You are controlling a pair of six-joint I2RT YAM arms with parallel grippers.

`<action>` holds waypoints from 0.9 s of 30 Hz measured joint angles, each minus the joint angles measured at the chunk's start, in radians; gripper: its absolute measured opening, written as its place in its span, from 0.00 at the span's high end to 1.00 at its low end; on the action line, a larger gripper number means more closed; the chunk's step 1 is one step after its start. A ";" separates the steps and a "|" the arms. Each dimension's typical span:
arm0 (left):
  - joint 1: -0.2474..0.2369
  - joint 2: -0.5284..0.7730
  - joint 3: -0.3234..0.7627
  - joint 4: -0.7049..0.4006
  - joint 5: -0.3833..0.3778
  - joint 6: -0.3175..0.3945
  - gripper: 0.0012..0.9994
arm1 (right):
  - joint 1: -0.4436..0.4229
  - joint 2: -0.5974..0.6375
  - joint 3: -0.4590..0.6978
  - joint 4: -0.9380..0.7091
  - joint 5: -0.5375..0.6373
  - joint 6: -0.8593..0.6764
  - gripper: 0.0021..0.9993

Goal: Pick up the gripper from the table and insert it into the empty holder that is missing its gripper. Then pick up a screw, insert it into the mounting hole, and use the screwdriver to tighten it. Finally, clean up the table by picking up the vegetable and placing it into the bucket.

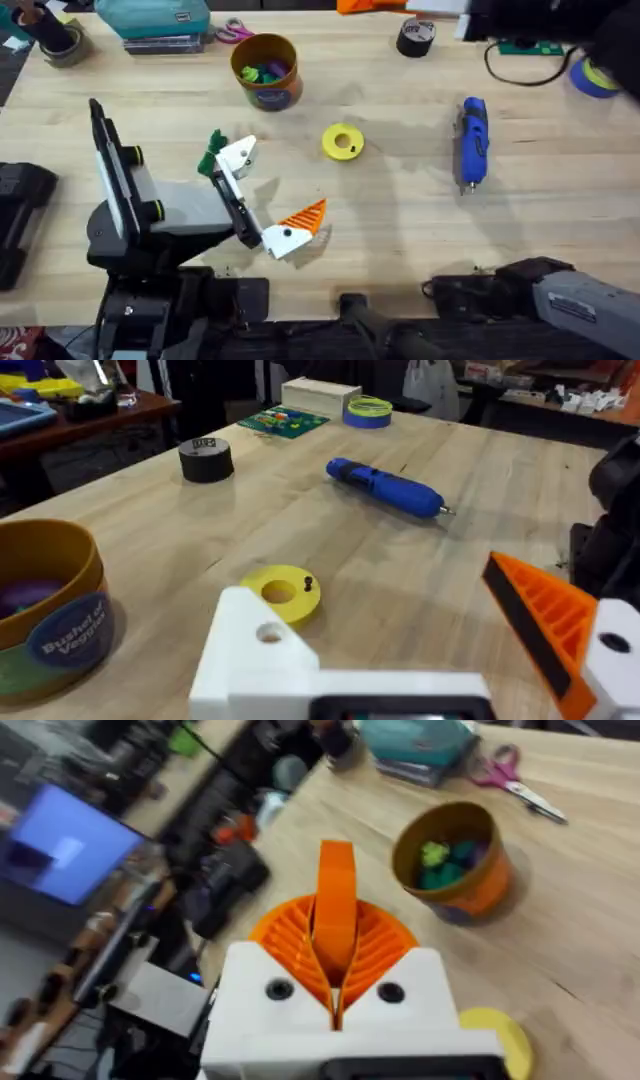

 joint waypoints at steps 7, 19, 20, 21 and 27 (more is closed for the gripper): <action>0.000 0.000 0.000 0.000 0.000 0.000 0.01 | -0.082 0.009 -0.302 0.511 -0.191 0.315 0.99; 0.000 0.000 0.000 0.000 0.000 0.000 0.01 | -0.097 0.261 -0.434 0.910 -0.508 0.712 0.99; 0.000 0.000 0.000 0.000 0.000 0.000 0.01 | -0.097 0.282 -0.434 0.911 -0.524 0.725 0.99; 0.000 0.000 0.000 0.000 0.000 0.000 0.01 | -0.097 0.299 -0.435 0.911 -0.535 0.731 0.99; 0.000 0.000 0.000 0.000 0.000 0.000 0.01 | -0.033 0.356 -0.435 0.879 -0.572 0.726 0.99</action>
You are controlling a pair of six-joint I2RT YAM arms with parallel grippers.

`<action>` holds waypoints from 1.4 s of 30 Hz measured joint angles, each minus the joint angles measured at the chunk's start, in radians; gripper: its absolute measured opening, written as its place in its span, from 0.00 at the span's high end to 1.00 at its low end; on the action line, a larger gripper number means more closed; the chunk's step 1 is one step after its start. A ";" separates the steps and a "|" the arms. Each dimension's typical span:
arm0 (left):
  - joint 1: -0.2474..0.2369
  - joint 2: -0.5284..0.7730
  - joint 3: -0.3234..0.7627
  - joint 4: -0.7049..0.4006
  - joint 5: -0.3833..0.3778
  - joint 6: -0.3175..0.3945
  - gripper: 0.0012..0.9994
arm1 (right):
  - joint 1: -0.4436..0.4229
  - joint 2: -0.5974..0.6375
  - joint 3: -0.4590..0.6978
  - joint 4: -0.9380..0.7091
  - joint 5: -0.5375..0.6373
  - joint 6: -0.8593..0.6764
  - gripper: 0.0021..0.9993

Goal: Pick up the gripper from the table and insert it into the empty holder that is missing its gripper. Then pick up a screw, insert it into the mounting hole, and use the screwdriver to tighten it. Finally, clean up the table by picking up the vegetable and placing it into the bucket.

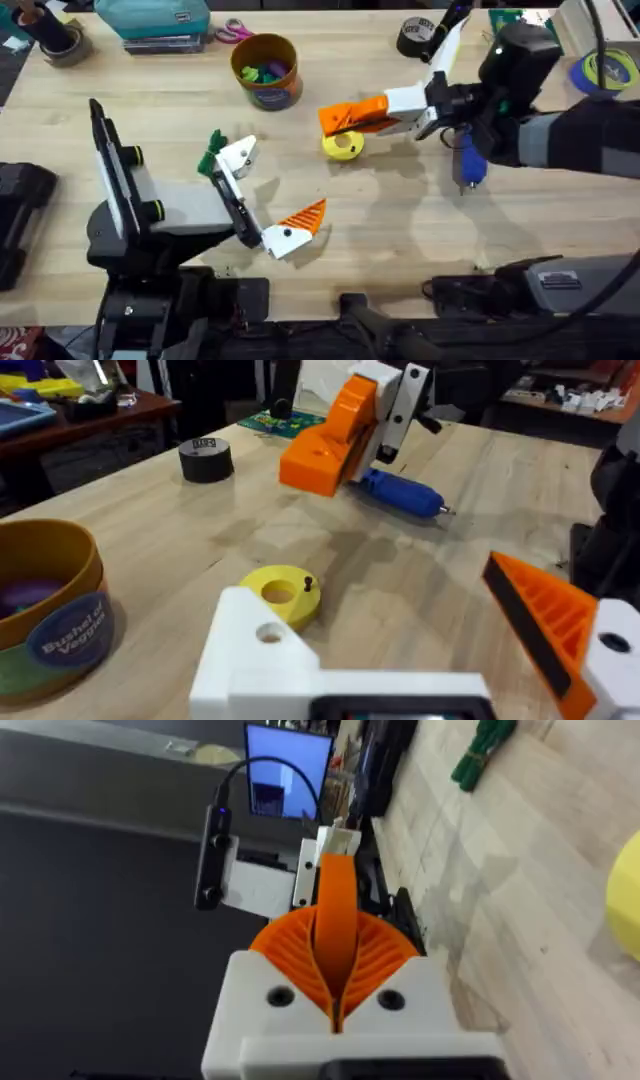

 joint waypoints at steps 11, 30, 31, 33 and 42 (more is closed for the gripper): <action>0.000 0.000 0.000 0.000 0.000 0.000 0.01 | 0.035 0.062 -0.010 0.005 -0.002 -0.027 0.99; 0.000 0.000 0.000 0.000 0.000 0.000 0.01 | 0.153 0.276 -0.014 0.575 0.009 0.261 0.99; 0.000 0.000 0.000 0.000 0.000 0.000 0.01 | 0.155 0.279 -0.014 0.590 0.009 0.279 0.99; 0.000 0.000 0.000 0.000 0.000 0.000 0.01 | 0.160 0.280 -0.014 0.625 0.012 0.312 0.99; 0.000 0.000 0.000 0.000 0.000 0.000 0.01 | 0.199 0.280 -0.014 0.658 0.026 0.405 0.99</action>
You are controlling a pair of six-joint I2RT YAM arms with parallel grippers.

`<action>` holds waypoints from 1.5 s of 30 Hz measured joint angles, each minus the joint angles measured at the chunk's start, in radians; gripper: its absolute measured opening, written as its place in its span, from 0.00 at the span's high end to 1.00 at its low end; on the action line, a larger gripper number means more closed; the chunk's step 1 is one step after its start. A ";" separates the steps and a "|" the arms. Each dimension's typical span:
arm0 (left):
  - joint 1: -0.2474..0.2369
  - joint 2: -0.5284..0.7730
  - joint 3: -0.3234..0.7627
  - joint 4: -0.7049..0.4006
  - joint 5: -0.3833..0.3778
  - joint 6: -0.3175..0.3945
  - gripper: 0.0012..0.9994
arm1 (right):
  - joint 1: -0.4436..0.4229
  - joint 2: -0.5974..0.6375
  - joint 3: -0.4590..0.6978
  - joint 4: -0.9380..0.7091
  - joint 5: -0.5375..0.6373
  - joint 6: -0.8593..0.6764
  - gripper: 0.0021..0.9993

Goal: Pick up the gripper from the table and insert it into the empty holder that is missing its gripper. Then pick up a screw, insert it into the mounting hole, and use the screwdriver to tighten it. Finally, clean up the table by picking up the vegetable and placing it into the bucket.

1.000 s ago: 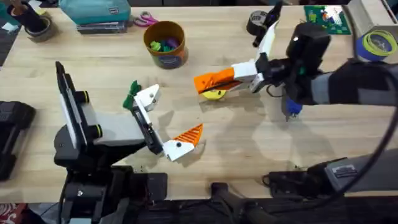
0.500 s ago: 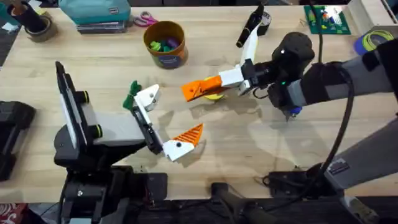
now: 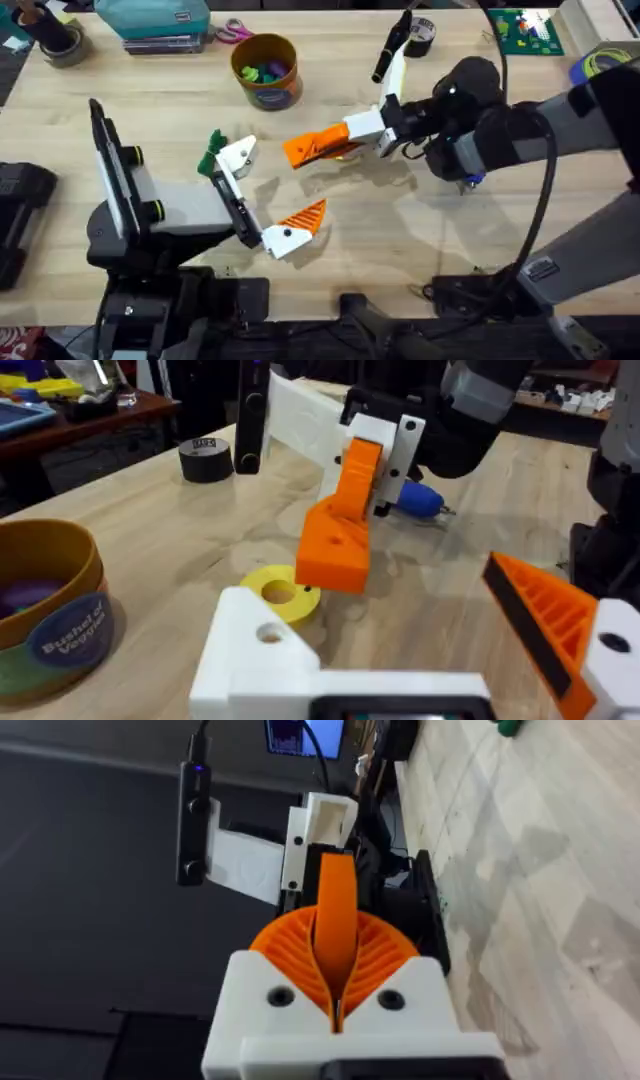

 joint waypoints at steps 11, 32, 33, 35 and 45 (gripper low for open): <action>0.000 0.000 0.000 0.000 0.000 0.000 0.01 | 0.085 0.000 0.000 0.011 0.036 0.022 0.99; 0.000 0.000 0.000 0.000 0.000 0.000 0.01 | 0.144 0.000 0.000 0.014 0.115 0.052 0.99; 0.000 0.000 0.000 0.000 0.000 0.000 0.01 | 0.144 0.000 0.000 0.014 0.115 0.052 0.99; 0.000 0.000 0.000 0.000 0.000 0.000 0.01 | 0.144 0.000 0.000 0.014 0.115 0.052 0.99; 0.000 0.000 0.000 0.000 0.000 0.000 0.01 | 0.149 0.000 0.000 0.017 0.122 0.051 0.99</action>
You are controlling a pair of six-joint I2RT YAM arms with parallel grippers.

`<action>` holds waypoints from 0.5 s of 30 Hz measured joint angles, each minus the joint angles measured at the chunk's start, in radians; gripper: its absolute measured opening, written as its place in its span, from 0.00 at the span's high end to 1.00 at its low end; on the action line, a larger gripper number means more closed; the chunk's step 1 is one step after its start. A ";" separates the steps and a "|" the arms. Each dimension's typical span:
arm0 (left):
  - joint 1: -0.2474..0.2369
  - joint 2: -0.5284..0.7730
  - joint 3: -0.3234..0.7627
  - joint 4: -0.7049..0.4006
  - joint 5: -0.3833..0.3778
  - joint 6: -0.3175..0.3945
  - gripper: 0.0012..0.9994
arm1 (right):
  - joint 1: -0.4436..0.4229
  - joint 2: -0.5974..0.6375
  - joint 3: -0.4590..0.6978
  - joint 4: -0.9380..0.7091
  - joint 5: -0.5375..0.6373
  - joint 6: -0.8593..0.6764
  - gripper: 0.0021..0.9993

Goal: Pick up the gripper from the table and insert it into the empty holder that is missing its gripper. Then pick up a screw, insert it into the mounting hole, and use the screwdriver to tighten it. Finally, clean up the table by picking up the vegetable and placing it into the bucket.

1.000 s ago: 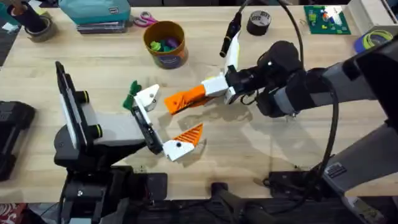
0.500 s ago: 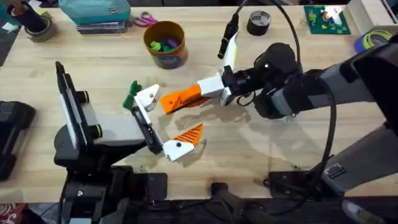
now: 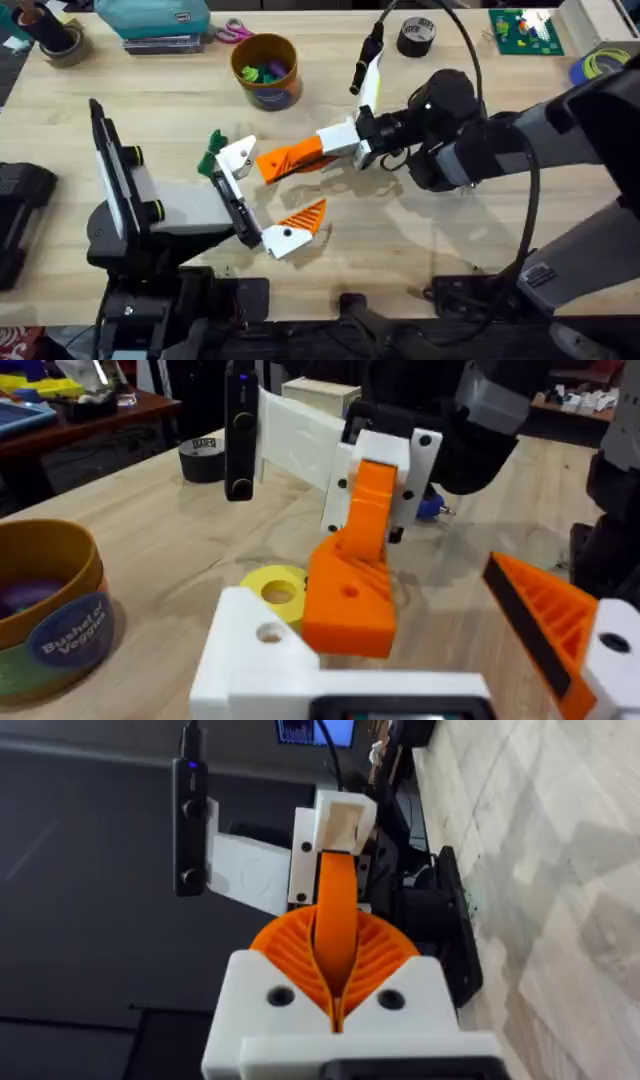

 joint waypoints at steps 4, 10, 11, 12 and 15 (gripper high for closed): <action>0.000 0.000 0.000 0.000 0.000 0.000 0.01 | 0.009 0.000 0.000 0.000 0.000 0.000 0.99; 0.000 0.000 0.000 0.000 0.000 0.000 0.01 | 0.011 0.000 0.000 0.000 0.006 0.000 0.99; 0.000 0.000 0.000 0.000 0.000 0.000 0.01 | 0.011 0.000 0.000 0.000 0.010 0.000 0.99; 0.000 0.000 0.000 0.000 0.000 0.000 0.01 | 0.011 0.000 0.000 0.000 0.014 0.000 0.99; 0.000 0.000 0.000 0.000 0.000 0.000 0.01 | 0.011 0.000 0.000 0.000 0.023 -0.001 0.99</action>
